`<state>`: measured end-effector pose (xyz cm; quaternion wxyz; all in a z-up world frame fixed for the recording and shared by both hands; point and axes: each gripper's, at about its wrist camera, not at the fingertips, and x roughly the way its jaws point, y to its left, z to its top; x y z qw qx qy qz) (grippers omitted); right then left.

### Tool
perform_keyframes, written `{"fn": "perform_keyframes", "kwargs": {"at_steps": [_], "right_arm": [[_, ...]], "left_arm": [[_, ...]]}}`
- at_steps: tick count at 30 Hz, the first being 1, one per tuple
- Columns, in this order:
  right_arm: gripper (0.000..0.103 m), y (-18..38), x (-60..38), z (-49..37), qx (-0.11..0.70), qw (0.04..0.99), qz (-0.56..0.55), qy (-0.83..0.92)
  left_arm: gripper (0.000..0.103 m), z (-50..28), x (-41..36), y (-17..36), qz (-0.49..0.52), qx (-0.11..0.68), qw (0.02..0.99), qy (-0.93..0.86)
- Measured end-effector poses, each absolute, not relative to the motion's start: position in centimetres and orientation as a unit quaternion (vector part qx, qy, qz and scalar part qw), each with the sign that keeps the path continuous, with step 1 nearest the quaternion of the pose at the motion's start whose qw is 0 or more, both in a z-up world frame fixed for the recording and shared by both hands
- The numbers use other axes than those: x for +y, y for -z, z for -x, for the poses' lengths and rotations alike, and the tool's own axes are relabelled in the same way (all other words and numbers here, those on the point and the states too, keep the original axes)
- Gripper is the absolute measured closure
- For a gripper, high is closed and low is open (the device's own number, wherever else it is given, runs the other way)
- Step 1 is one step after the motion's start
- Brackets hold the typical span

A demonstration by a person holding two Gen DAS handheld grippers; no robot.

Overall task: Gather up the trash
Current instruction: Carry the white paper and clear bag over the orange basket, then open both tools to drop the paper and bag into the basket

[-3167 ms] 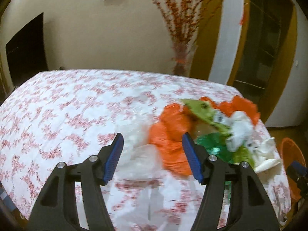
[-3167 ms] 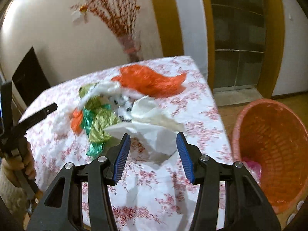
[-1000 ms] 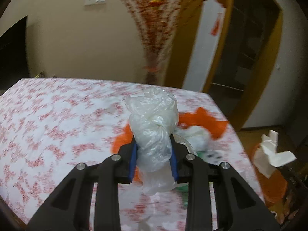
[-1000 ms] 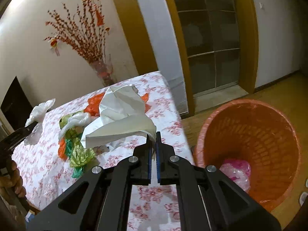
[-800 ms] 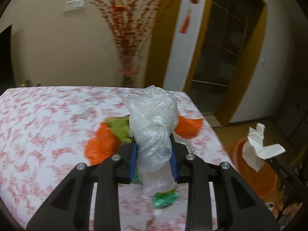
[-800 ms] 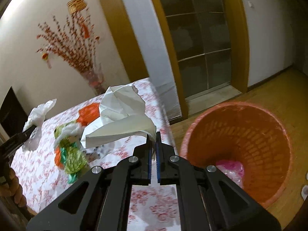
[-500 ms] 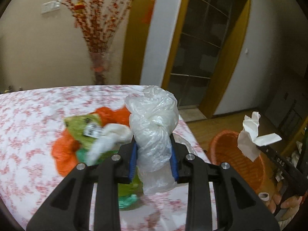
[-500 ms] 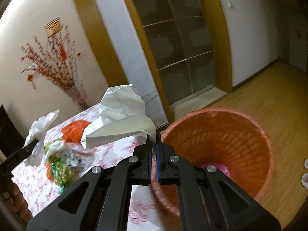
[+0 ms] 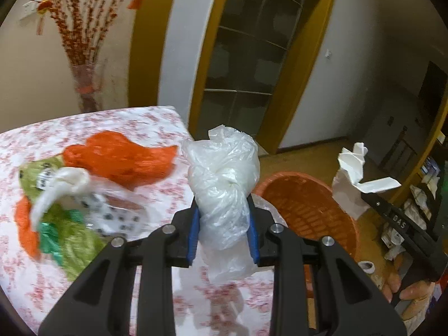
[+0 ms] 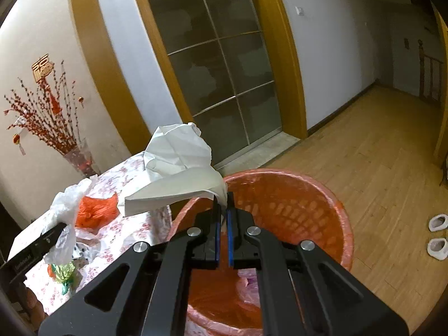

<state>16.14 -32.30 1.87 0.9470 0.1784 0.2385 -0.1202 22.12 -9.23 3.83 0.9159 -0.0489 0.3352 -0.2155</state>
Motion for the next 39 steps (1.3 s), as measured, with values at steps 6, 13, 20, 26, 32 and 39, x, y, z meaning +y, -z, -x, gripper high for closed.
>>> {"fn": "perform_keyframes", "kwargs": {"at_steps": [6, 13, 20, 26, 32, 39], "right_arm": [[0.099, -1.3, -33.7, -15.9, 0.240, 0.943, -0.189, 0.133], [0.099, -0.8, -34.9, -15.9, 0.243, 0.938, -0.201, 0.145], [0.099, -0.4, -36.1, -15.9, 0.247, 0.932, -0.214, 0.158], [0.094, 0.5, -37.1, -16.3, 0.272, 0.920, -0.217, 0.179], [0.073, 1.6, -37.4, -16.5, 0.294, 0.911, -0.223, 0.184], [0.072, 1.3, -37.3, -16.2, 0.293, 0.913, -0.214, 0.187]], "left_arm": [[0.074, -22.4, -11.7, -3.2, 0.043, 0.344, 0.907, 0.239], [0.074, -22.7, -13.7, -2.5, 0.039, 0.353, 0.899, 0.257], [0.074, -22.5, -15.8, -2.1, 0.036, 0.359, 0.891, 0.275], [0.071, -22.4, -17.7, -1.3, 0.031, 0.371, 0.883, 0.287], [0.060, -22.6, -18.9, 0.4, 0.016, 0.391, 0.874, 0.289], [0.057, -22.4, -17.9, 1.2, 0.014, 0.401, 0.873, 0.278]]}}
